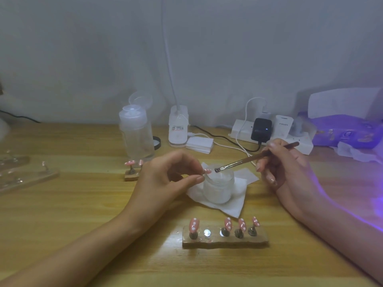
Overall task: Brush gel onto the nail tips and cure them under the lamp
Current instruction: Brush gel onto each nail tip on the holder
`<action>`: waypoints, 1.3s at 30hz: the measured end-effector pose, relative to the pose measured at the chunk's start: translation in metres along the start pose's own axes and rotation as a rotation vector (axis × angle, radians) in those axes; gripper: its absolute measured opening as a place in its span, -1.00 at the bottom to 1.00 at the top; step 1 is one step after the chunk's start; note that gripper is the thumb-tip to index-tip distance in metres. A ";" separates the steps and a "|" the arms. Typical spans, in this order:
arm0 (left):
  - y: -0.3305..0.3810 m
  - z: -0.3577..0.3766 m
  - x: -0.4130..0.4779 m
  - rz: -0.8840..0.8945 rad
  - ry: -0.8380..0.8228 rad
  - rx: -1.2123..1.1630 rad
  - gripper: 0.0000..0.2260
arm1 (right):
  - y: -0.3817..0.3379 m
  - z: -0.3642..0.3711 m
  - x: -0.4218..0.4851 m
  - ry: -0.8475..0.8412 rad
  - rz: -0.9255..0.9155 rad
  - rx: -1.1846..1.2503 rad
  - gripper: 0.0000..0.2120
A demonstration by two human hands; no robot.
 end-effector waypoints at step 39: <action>0.002 0.001 0.002 0.036 -0.003 0.109 -0.90 | 0.000 0.006 0.001 -0.048 0.018 -0.052 -0.83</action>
Point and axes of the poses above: each hand's wrist, its own x-axis towards the middle knuckle, its own z-axis out of the palm, y = z × x, the point moved 10 cm from there along x, towards the middle knuckle, and after that the axes turned 8 degrees about -y, right-handed, at the moved point
